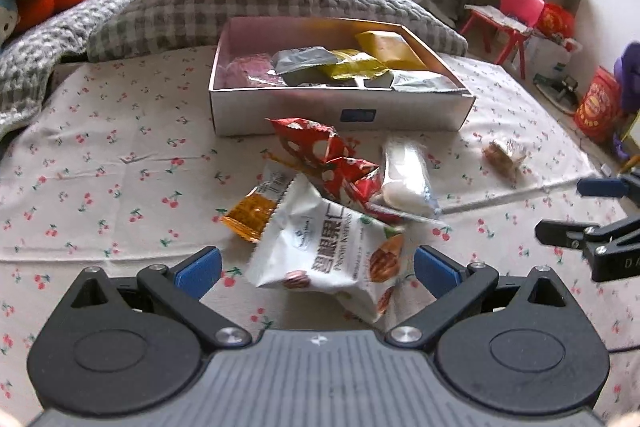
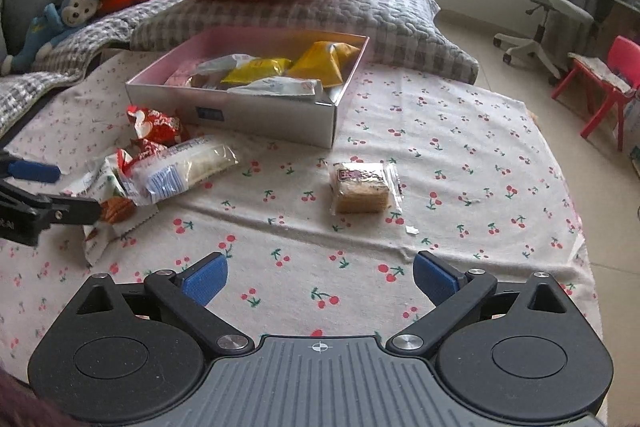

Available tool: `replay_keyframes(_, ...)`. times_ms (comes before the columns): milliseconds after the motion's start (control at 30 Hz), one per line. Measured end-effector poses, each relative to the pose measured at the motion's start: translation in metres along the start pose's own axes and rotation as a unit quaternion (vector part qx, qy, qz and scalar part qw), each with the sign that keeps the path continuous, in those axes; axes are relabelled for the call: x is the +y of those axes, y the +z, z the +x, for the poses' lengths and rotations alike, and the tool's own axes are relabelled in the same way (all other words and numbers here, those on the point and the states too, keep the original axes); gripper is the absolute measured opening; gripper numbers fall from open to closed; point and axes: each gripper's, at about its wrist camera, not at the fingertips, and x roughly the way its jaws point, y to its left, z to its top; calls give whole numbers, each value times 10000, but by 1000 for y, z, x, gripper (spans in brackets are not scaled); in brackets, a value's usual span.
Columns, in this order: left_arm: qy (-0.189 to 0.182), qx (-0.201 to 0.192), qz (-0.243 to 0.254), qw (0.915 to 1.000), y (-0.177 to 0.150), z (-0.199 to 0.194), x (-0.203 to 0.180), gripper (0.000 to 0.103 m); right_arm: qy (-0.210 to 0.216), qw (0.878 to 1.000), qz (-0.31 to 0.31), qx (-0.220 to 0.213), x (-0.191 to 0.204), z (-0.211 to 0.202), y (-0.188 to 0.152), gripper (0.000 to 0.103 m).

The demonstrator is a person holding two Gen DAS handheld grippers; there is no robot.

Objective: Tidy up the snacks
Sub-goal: 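Move both tools back over the remaining snacks on the sheet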

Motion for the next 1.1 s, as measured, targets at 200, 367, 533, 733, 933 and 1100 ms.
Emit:
replay_keyframes(200,114,-83,-588,9982,8,7,4,103,137,9994,322,7,7,6,13,100)
replay_keyframes(367,241,-6,-747,9969,10,16,4,102,404,9964,737,120,16,20,32,100)
replay_keyframes(533,229,54,-611,9979,6,18,2,103,676,9907,1122,355,28,37,47,100)
replay_keyframes(733,151,203,-332,9991,2,15,3,103,728,9889,1173,548,43,57,54,100)
replay_keyframes(933,273,318,17,9991,-6,9,10,102,618,9904,1032,685,54,68,54,100)
replay_keyframes(1100,433,384,34,9983,-10,3,27,102,530,9928,830,676,52,66,50,100)
